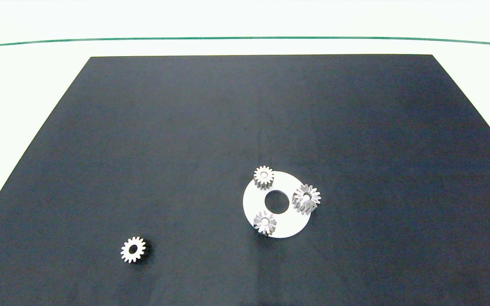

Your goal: Remove an incorrectly installed larger gear and replace it with the correct smaller gear

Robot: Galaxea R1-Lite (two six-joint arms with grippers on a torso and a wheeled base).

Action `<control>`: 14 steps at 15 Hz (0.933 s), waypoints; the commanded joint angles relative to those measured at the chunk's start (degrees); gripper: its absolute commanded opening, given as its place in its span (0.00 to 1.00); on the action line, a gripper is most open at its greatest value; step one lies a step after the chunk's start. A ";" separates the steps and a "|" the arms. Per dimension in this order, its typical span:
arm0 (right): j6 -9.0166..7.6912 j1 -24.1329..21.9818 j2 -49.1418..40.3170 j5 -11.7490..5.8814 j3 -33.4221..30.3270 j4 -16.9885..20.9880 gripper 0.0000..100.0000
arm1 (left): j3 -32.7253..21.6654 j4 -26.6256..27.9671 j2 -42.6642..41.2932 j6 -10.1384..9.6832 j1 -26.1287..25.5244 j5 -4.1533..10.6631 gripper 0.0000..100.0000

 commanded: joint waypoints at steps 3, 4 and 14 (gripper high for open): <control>-0.92 0.88 12.68 0.79 -21.17 7.29 1.00 | -17.06 15.58 2.80 3.09 -0.34 -2.47 1.00; -2.15 1.32 16.81 1.32 -24.78 7.38 1.00 | -20.13 16.46 6.05 3.09 -0.42 -2.47 1.00; -3.65 15.91 53.99 4.30 -44.90 13.35 1.00 | -40.88 16.64 37.16 3.01 -0.25 -2.21 1.00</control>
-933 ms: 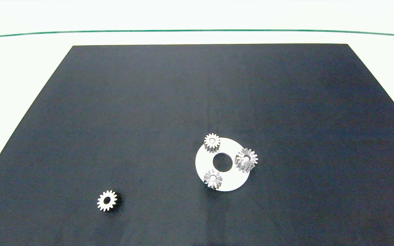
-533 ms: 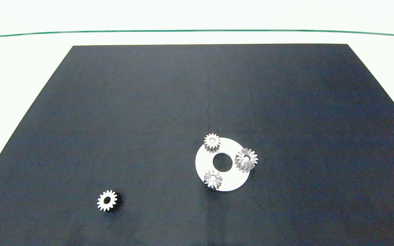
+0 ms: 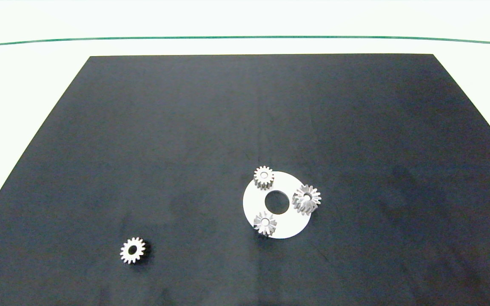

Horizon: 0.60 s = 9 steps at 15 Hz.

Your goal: Remove an incorrectly installed larger gear and replace it with the correct smaller gear

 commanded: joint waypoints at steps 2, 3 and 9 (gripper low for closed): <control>-0.13 6.63 16.26 2.77 -5.90 2.57 1.00 | -7.27 0.18 11.41 0.03 0.13 0.15 1.00; -0.13 8.21 18.02 2.95 -7.83 4.68 1.00 | -7.53 0.09 12.03 0.03 0.04 0.23 1.00; -3.03 11.55 29.97 4.09 -15.22 8.63 1.00 | -8.67 0.09 13.96 -0.06 0.22 0.32 1.00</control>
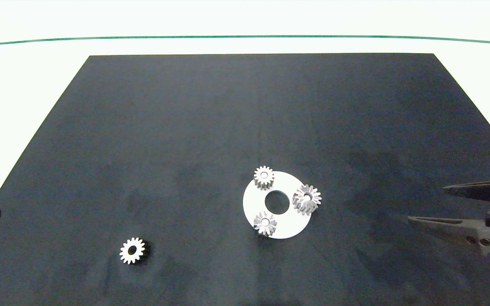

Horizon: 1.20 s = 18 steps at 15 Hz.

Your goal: Remove an incorrectly installed larger gear and replace it with the correct smaller gear

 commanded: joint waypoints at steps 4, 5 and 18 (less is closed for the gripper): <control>-3.52 0.99 13.50 -0.35 -3.96 -0.40 1.00 | -0.64 1.26 1.99 0.02 -0.07 0.19 1.00; -3.61 1.34 15.44 -0.44 -5.36 -0.84 1.00 | -0.90 2.49 2.43 0.20 -0.15 0.19 1.00; -3.52 14.00 29.06 -11.34 -14.77 -1.63 1.00 | -3.10 7.59 5.16 0.28 -0.33 0.10 1.00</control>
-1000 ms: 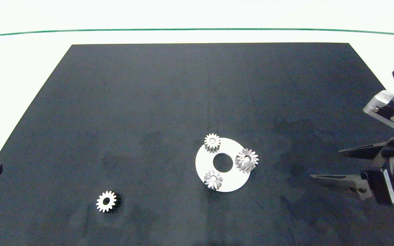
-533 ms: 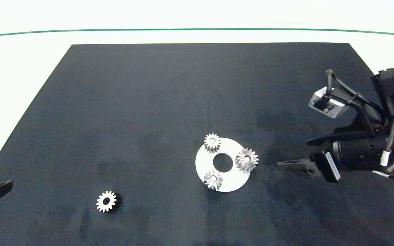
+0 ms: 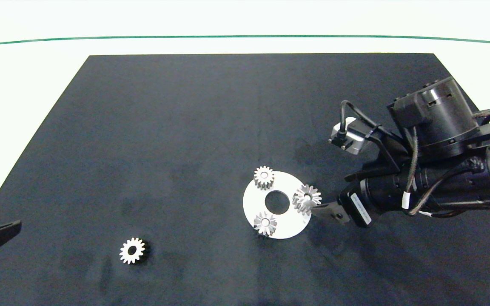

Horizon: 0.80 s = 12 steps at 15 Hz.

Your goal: Remove an incorrectly installed larger gear and replace it with the correct smaller gear

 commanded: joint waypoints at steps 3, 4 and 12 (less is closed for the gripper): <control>-0.61 1.46 4.30 -2.77 -0.04 -1.15 1.00 | -0.02 0.07 0.35 0.01 0.00 -0.05 1.00; -1.31 1.55 4.92 -2.86 -0.04 -1.24 1.00 | -0.02 0.07 0.35 0.01 0.00 -0.05 1.00; -1.40 2.43 7.20 -5.06 -0.30 -4.14 1.00 | 0.07 0.07 0.35 0.01 0.09 -0.05 1.00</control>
